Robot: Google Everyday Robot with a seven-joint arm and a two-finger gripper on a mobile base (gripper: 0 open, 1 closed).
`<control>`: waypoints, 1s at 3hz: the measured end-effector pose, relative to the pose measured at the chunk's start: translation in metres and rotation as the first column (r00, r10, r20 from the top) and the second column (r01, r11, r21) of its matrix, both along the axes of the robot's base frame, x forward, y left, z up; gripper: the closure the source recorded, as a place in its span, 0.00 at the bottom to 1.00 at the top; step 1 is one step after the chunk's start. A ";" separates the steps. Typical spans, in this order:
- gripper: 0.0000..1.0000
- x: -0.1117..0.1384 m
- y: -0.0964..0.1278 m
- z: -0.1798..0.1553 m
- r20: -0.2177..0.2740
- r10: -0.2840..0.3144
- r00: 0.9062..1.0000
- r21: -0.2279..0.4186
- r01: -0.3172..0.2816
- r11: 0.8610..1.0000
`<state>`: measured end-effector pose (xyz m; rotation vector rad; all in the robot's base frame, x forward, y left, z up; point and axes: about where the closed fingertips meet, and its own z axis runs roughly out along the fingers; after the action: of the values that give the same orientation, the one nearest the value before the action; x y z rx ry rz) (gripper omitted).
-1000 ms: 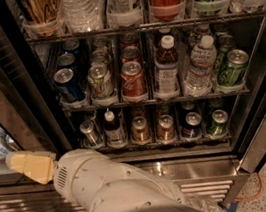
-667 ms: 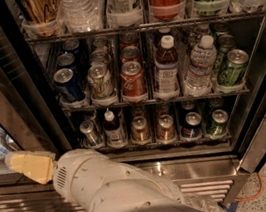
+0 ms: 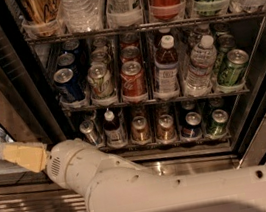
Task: Pick pepsi can from middle shelf of fridge
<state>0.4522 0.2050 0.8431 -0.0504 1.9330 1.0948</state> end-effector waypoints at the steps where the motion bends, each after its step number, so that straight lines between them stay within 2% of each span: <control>1: 0.00 0.024 0.012 -0.005 0.074 -0.024 0.997 -0.035 0.026 0.999; 2: 0.00 0.047 0.020 0.002 0.160 -0.108 0.981 -0.098 0.125 0.987; 3: 0.00 0.050 0.056 0.015 0.211 -0.157 0.965 -0.139 0.189 0.972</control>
Offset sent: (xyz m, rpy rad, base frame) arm 0.0663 0.0538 -0.0257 -0.2231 -0.0236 -0.3423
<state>0.5025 0.2613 0.8585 -0.0733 1.8025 0.7882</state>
